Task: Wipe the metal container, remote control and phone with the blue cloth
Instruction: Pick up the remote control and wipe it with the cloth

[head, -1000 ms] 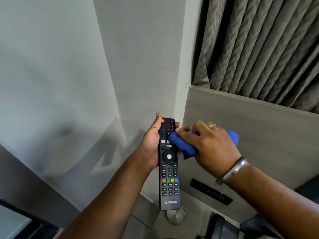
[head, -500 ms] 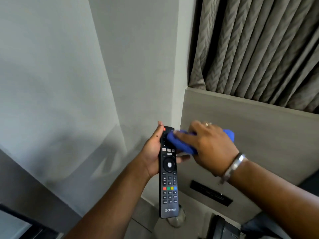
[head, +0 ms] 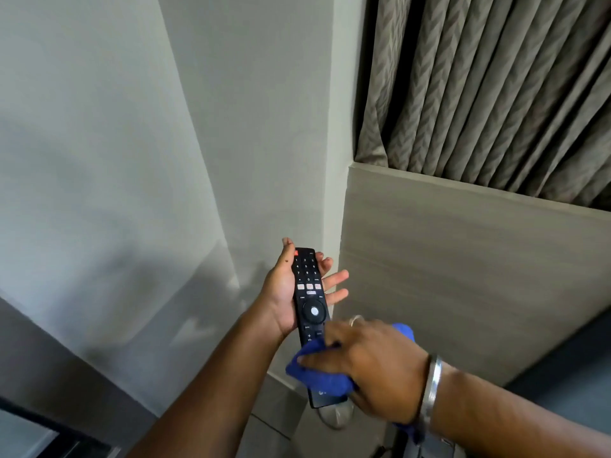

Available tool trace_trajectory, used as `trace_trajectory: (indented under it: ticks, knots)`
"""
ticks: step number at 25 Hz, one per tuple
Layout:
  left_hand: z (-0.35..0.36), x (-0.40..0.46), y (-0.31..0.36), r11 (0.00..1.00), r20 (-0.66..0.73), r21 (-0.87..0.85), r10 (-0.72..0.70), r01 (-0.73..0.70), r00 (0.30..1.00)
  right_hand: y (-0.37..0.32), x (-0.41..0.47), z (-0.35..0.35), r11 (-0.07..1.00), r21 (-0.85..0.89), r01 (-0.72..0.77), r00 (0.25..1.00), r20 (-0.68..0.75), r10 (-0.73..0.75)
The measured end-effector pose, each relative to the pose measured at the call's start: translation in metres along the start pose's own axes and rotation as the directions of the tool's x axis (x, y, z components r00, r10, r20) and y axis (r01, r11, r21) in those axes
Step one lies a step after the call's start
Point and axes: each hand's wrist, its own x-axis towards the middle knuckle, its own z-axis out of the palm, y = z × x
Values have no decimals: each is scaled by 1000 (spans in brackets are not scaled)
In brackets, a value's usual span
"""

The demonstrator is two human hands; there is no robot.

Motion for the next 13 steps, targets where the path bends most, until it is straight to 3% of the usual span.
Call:
trace_trajectory:
  ticks: [2, 4, 5, 8, 13]
  knots:
    - [-2, -5, 3, 1000, 52, -11, -24, 25, 998, 21, 11, -17, 989, -79, -124, 980, -164, 109]
    - [-1, -7, 1, 998, 94, 56, -6, 1, 996, 45, 36, -38, 927, -98, -361, 887, -345, 308]
    - [1, -7, -2, 997, 105, 77, 11, -19, 994, 51, 50, -40, 895, -86, -437, 849, -369, 379]
    - [1, 6, 5, 1000, 40, -6, 17, -17, 999, 43, 70, -2, 905, 23, -425, 869, -271, 414]
    - [-38, 50, -8, 998, -113, -45, -50, 45, 992, 4, 5, 86, 913, 200, -355, 921, -93, 378]
